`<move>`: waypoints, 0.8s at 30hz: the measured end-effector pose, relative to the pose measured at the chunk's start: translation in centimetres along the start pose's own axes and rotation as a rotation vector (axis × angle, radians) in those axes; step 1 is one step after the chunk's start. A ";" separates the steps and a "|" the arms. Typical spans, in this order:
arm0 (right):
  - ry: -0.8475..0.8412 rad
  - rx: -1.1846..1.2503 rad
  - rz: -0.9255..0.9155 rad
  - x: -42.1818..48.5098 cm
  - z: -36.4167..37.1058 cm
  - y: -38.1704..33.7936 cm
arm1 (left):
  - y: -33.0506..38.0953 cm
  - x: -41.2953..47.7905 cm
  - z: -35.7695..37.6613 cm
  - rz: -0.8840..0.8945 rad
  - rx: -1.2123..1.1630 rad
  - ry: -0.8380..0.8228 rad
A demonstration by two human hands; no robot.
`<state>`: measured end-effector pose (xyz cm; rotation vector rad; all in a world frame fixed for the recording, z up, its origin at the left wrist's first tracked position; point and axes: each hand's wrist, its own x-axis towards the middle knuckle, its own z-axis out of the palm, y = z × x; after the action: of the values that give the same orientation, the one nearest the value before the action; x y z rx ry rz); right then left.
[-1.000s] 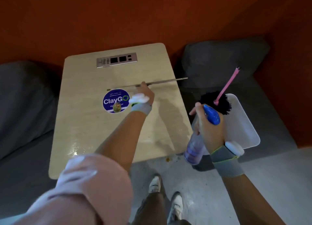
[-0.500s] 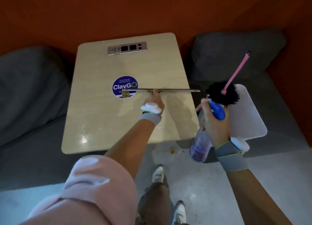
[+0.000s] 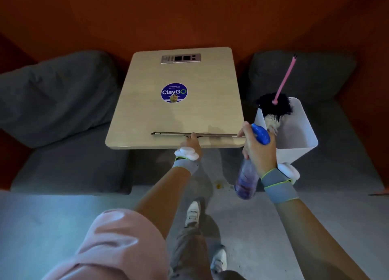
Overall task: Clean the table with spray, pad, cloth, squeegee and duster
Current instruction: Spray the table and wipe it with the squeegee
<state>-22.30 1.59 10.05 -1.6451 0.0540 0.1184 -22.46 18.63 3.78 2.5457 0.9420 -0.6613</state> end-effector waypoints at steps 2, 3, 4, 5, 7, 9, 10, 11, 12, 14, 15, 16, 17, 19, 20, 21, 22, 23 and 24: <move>-0.021 -0.003 -0.006 -1.2 -0.1 -0.1 | -1.0 -1.2 0.4 0.004 -0.002 0.013; -0.021 -0.013 0.001 -1.2 -0.2 0.1 | -1.1 -1.2 0.7 0.015 -0.001 0.004; -0.022 -0.018 0.004 -1.5 -0.2 0.1 | -1.5 -1.4 0.9 0.036 0.006 0.004; -0.024 -0.021 0.001 -1.8 -0.2 0.1 | -1.9 -1.6 1.2 0.054 0.014 0.006; -0.030 -0.030 -0.004 -2.1 -0.2 0.0 | -2.6 -1.9 1.2 0.055 -0.022 0.022; -0.034 -0.035 -0.006 -2.1 -0.1 -0.1 | -3.5 -1.9 1.2 0.075 -0.089 0.070; -0.028 -0.026 -0.005 -1.7 0.4 -0.1 | -4.0 -1.3 0.7 0.114 -0.104 0.121; -0.020 -0.027 0.000 -1.4 0.6 -0.1 | -4.5 -0.8 0.3 0.157 -0.122 0.174; -0.010 -0.031 0.007 -1.0 1.0 -0.1 | -5.0 0.2 -0.6 0.193 -0.129 0.232; 0.002 -0.045 0.007 0.0 2.4 -0.3 | -5.6 2.9 -3.7 0.224 -0.121 0.316; 0.003 -0.060 0.004 0.0 2.6 -0.5 | -5.7 3.7 -5.0 0.214 -0.120 0.339; 0.003 -0.071 -0.005 0.9 4.0 -0.7 | -6.0 5.9 -7.3 0.196 -0.116 0.357; 0.003 -0.085 -0.007 1.3 5.0 -0.7 | -6.1 7.5 -8.8 0.188 -0.114 0.361; 0.011 -0.109 -0.011 2.2 7.1 -1.1 | -6.5 10.6 -11.5 0.169 -0.083 0.334; 0.015 -0.108 -0.007 2.6 8.1 -1.2 | -6.6 11.9 -12.5 0.165 -0.067 0.313; 0.015 -0.096 -0.006 3.2 9.2 -1.2 | -6.9 13.4 -13.5 0.163 -0.050 0.299; 0.013 -0.088 -0.003 3.5 10.1 -1.1 | -7.3 14.5 -14.1 0.147 -0.022 0.284; 0.009 -0.084 -0.001 3.2 10.2 -1.1 | -7.6 14.7 -14.0 0.120 0.016 0.263; 0.010 -0.077 -0.006 3.3 10.8 -1.1 | -8.0 15.3 -14.0 0.084 0.053 0.233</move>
<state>-19.41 12.51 9.95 -1.7226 0.0523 0.1087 -13.37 38.71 6.01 2.7359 0.8939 -0.3760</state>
